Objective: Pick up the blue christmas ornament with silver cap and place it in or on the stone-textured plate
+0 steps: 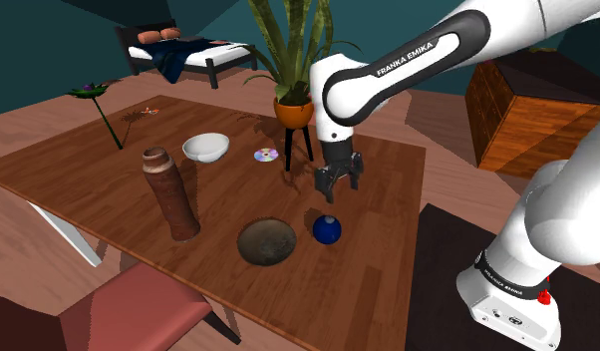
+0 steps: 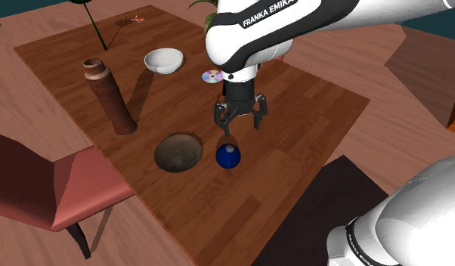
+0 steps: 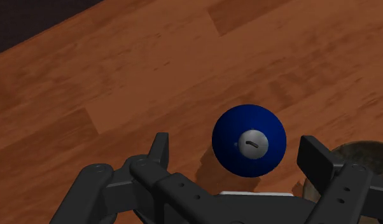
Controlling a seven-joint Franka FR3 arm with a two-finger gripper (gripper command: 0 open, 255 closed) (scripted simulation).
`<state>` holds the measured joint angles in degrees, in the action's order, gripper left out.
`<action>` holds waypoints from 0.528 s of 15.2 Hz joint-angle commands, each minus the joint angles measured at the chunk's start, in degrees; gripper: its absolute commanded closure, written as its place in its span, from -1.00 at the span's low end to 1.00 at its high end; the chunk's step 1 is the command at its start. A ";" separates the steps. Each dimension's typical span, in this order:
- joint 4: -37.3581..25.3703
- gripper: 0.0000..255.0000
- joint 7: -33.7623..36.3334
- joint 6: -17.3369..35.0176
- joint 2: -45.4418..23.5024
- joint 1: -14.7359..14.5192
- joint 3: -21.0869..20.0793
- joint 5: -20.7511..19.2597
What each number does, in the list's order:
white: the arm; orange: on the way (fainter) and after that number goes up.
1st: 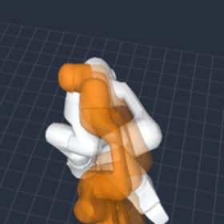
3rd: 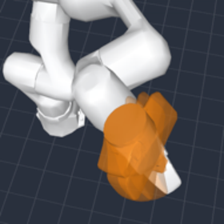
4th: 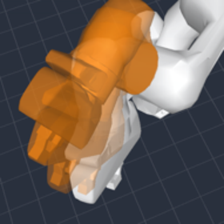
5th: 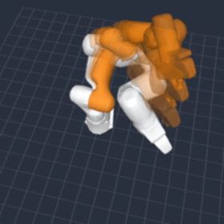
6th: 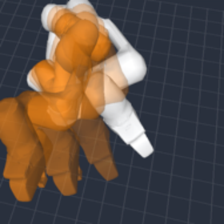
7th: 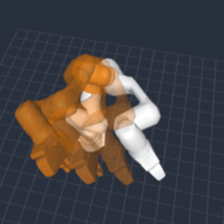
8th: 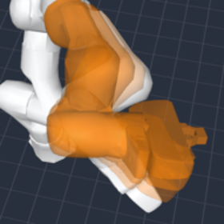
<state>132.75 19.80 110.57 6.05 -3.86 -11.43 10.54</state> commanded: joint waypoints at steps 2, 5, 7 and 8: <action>-2.31 -1.00 2.55 2.61 -6.24 -0.72 -0.93 1.38; -4.63 -1.00 4.36 4.21 -11.02 -1.38 -1.50 2.24; -3.54 -1.00 4.31 5.78 -11.48 -1.56 -1.64 2.39; -3.01 -1.00 4.28 6.57 -11.73 -1.64 -1.71 2.47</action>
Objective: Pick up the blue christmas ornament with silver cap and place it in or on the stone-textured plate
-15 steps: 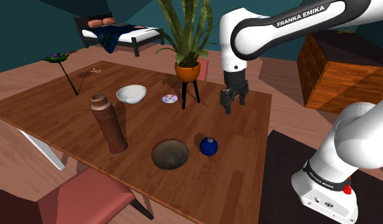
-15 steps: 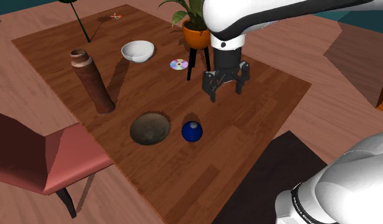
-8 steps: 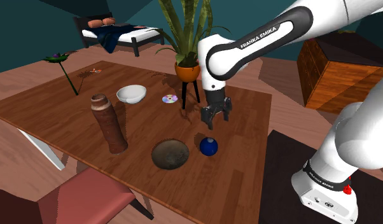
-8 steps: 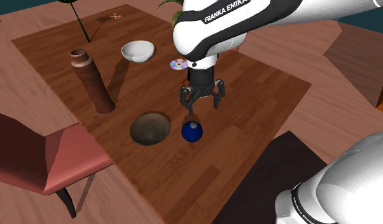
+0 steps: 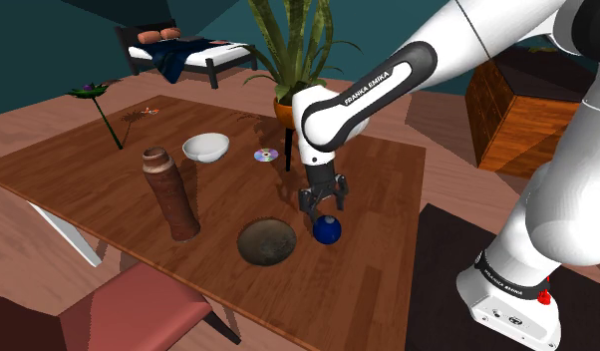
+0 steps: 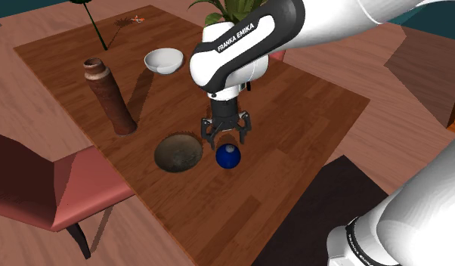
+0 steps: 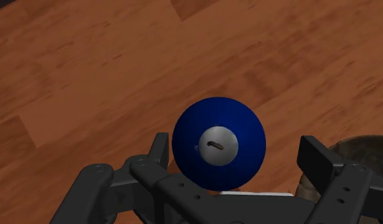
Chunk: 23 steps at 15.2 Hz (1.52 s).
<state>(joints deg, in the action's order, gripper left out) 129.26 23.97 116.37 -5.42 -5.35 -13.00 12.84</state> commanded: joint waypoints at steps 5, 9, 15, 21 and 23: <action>2.74 -1.00 0.00 4.39 -1.58 -0.57 -0.47 0.51; 2.74 -1.00 0.00 4.39 -1.58 -0.57 -0.47 0.51; 2.71 1.00 -0.02 4.41 -1.63 -0.55 -0.45 0.48; 2.88 1.00 -0.15 4.64 -1.73 -0.50 -0.41 0.46; 2.57 1.00 0.07 3.64 -0.99 -0.58 -0.42 0.56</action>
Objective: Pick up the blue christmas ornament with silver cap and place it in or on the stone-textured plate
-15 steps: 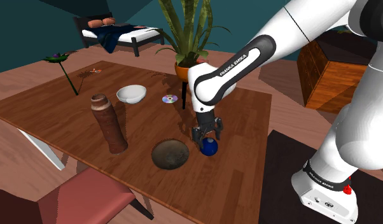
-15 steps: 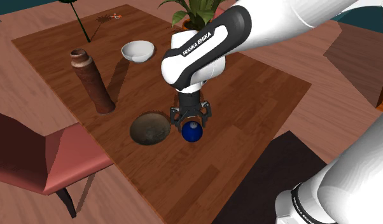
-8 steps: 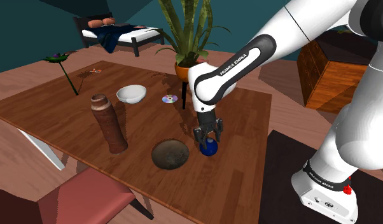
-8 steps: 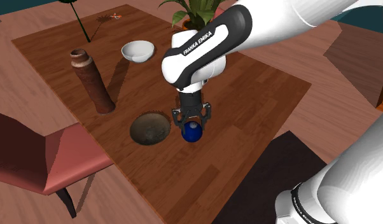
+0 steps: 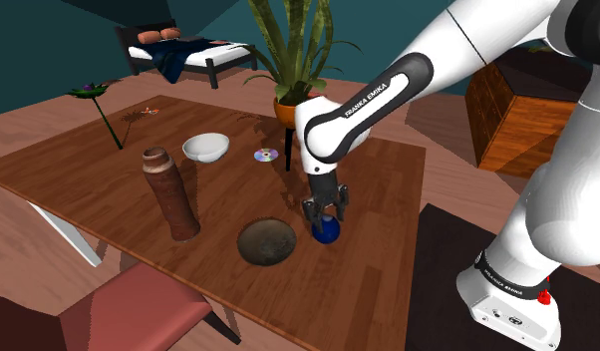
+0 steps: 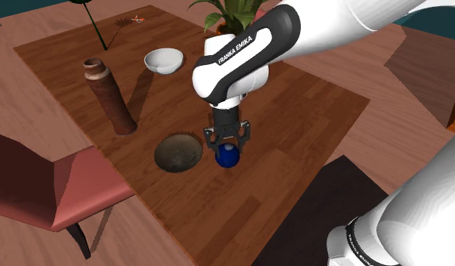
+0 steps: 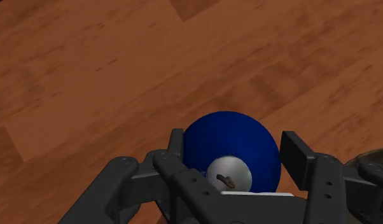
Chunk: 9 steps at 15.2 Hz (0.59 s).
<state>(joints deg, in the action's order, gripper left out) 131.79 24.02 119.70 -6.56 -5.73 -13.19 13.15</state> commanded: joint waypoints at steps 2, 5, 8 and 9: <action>-0.33 1.00 0.17 -1.18 1.29 -0.14 -0.22 0.32; -1.01 1.00 0.40 -3.45 2.91 -0.05 -0.20 0.41; -1.79 1.00 0.64 -5.72 4.43 0.04 -0.16 0.49; -2.07 1.00 0.72 -6.47 4.91 0.06 -0.14 0.51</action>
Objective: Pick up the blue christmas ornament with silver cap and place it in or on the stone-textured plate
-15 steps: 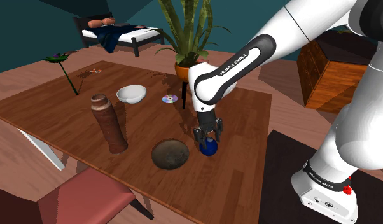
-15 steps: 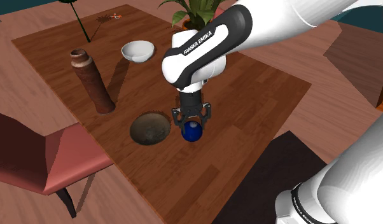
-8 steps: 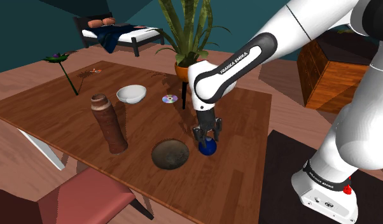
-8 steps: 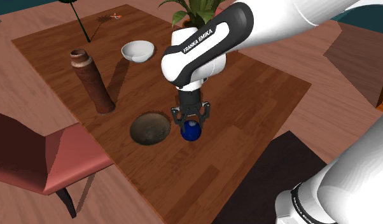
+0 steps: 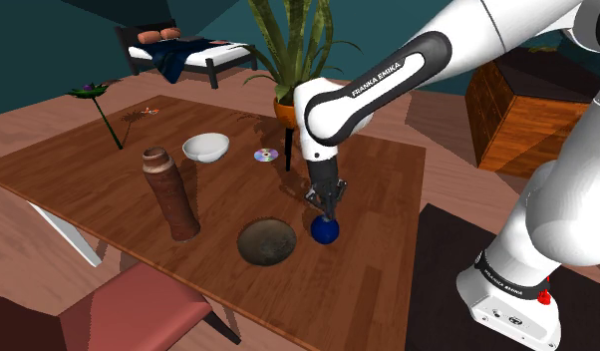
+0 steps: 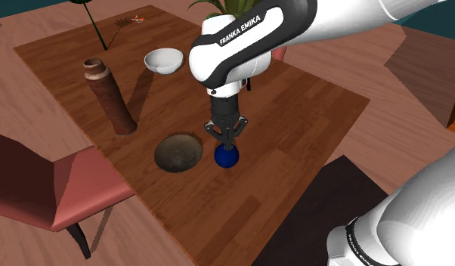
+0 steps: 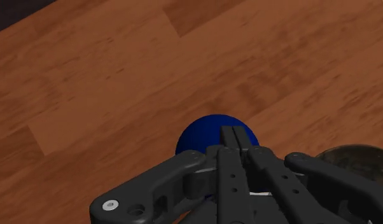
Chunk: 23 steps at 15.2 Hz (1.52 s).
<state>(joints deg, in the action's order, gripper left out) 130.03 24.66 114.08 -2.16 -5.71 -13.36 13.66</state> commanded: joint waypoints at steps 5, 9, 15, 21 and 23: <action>1.27 -1.00 -0.68 2.18 -2.39 4.44 3.76 13.06; 3.02 -1.00 -1.12 5.22 -3.52 3.81 3.11 14.02; 4.42 -1.00 -1.55 7.95 -4.72 3.21 2.53 14.94; 4.41 1.00 -1.55 7.94 -4.71 3.21 2.53 14.94; 4.44 1.00 -1.55 7.96 -4.71 3.20 2.52 14.95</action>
<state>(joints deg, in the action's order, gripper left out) 134.44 23.11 121.99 -6.82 -2.49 -10.81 28.60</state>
